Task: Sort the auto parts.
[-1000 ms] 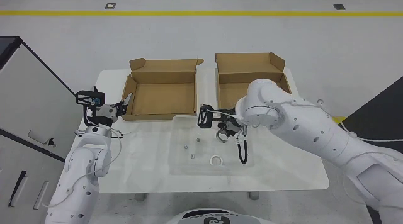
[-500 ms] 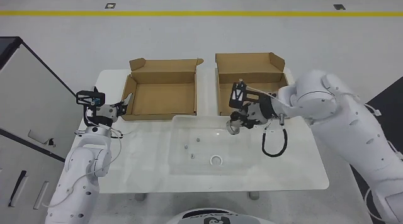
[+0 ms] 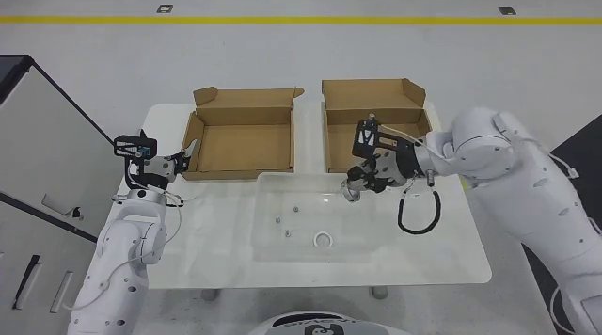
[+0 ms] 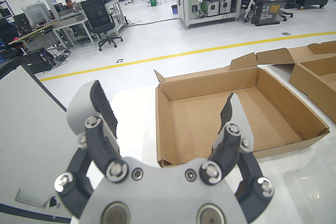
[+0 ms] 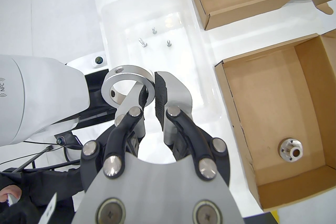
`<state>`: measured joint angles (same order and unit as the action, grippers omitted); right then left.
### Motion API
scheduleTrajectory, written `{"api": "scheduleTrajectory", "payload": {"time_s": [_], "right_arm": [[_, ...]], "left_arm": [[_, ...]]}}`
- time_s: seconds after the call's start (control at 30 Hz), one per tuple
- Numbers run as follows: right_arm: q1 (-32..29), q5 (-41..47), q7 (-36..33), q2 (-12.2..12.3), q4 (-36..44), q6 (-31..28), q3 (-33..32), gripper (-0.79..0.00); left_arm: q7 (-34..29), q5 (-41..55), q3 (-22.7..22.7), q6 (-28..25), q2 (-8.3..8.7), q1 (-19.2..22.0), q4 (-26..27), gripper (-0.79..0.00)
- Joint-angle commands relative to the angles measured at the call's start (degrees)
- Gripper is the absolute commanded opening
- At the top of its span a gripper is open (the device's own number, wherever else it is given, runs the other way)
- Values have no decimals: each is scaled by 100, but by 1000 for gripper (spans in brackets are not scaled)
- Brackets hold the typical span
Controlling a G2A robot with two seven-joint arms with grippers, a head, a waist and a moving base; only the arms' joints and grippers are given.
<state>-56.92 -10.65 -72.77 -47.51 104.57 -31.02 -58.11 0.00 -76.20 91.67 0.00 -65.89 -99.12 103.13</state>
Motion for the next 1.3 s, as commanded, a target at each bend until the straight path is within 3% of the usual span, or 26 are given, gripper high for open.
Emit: {"api": "scheduleTrajectory", "payload": {"time_s": [0.0, 0.17, 0.33, 0.5, 0.67, 1.0, 1.27], "right_arm": [[-92, 277, 316, 8, -196, 77, -107, -785], [-243, 2110, 133, 94, -1043, -183, -547, -785], [-364, 3792, 20, 166, -1437, -71, -606, -785], [-341, 5517, -236, 144, -1544, 185, -484, -785], [-146, 6698, -637, 28, -1434, 585, -452, -785], [272, 8000, -1501, -448, -1063, 1448, -513, -785], [510, 8470, -1523, -806, -831, 1473, -91, -785]], "left_arm": [[0, 0, 0, 0, 0, 0, 0, 0], [0, 0, 0, 0, 0, 0, 0, 0], [0, 0, 0, 0, 0, 0, 0, 0], [0, 0, 0, 0, 0, 0, 0, 0], [0, 0, 0, 0, 0, 0, 0, 0], [0, 0, 0, 0, 0, 0, 0, 0], [0, 0, 0, 0, 0, 0, 0, 0]]}}
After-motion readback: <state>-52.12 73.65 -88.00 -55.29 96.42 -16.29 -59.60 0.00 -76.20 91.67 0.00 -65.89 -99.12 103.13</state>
